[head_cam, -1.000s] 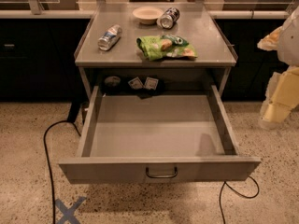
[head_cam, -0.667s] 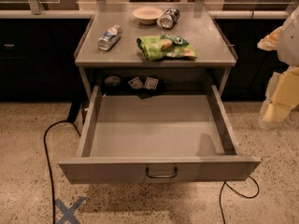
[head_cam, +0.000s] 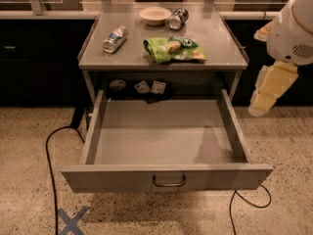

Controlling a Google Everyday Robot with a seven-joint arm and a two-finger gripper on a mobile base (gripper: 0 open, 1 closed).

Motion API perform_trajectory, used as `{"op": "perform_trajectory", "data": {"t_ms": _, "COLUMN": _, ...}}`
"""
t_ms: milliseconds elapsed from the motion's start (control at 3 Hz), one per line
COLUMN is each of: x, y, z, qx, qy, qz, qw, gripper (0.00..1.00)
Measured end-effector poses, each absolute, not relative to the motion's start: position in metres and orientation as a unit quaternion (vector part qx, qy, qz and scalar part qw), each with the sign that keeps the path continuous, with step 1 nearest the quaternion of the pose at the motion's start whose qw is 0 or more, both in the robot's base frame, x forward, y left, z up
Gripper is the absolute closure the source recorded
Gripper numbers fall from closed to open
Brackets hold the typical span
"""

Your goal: Place green rice chip bag into top drawer

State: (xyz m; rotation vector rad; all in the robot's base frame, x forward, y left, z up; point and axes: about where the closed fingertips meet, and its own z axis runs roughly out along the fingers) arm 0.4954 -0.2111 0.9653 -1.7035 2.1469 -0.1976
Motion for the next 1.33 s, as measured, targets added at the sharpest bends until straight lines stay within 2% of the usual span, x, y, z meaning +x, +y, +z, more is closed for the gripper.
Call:
{"op": "perform_trajectory", "data": {"t_ms": 667, "x": 0.633, "y": -0.212, "z": 0.935, "qx": -0.618, "qy": 0.748, "qz": -0.089, "qw": 0.226, "gripper": 0.0}}
{"op": "perform_trajectory", "data": {"t_ms": 1000, "x": 0.694, "y": -0.2, "z": 0.912, "qx": -0.632, "qy": 0.735, "qz": -0.07, "qw": 0.237, "gripper": 0.0}}
{"op": "perform_trajectory", "data": {"t_ms": 1333, "x": 0.71, "y": -0.204, "z": 0.927, "qx": -0.623, "qy": 0.734, "qz": -0.078, "qw": 0.259, "gripper": 0.0}}
